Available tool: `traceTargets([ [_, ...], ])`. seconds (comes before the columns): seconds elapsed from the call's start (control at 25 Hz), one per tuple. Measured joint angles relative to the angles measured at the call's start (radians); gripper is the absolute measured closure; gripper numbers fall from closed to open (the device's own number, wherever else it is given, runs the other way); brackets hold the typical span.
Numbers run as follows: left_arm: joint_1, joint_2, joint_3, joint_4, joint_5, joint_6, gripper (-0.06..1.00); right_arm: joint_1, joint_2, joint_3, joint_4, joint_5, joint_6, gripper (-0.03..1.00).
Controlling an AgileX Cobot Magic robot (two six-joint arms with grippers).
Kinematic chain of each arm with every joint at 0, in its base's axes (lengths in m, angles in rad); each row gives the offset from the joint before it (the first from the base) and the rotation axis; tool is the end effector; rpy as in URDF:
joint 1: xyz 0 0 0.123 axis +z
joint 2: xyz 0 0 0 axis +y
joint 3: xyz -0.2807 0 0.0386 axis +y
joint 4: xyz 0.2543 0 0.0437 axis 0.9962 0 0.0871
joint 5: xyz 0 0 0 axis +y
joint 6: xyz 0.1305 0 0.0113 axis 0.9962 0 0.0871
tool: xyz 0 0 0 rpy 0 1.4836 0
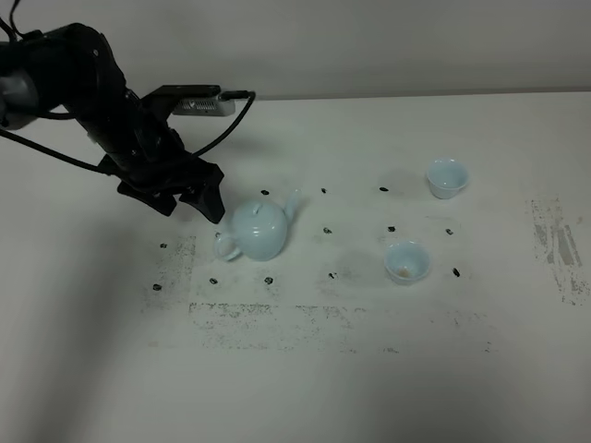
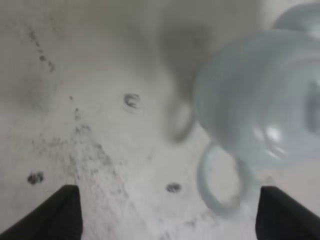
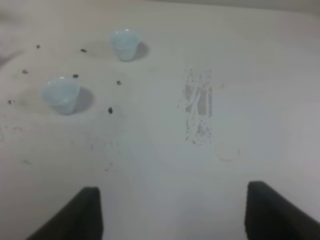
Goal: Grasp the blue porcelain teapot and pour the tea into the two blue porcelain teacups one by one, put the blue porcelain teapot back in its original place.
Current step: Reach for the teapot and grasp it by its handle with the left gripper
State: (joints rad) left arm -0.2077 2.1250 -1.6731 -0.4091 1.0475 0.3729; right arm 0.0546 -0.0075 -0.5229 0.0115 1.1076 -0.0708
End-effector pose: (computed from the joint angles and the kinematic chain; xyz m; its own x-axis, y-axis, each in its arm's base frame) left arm 0.4333 -0.1375 0.1490 -0.9062 0.3434 -0.2466 0.4086 0.8611 -0.3026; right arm 0.0317 0.0031 0.2641 -0.4647 -0.0911 -0.8808 -0.0943 0.9941 -0.0531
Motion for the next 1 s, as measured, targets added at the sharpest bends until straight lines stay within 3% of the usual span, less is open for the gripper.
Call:
traceTargets([
  [0.12,-0.021,-0.076,0.0,0.007,0.043,0.017,0.88,0.0,0.0,0.0,0.0,0.0,0.0,0.39],
  [0.28,-0.105,-0.12,-0.043,0.037,0.09,-0.004,0.88,0.0,0.0,0.0,0.0,0.0,0.0,0.39],
  [0.56,-0.268,-0.076,-0.176,0.26,0.145,-0.047,0.88,0.0,0.0,0.0,0.0,0.0,0.0,0.39],
  [1.0,-0.231,-0.034,-0.218,0.291,0.146,-0.086,0.88,0.0,0.0,0.0,0.0,0.0,0.0,0.39],
])
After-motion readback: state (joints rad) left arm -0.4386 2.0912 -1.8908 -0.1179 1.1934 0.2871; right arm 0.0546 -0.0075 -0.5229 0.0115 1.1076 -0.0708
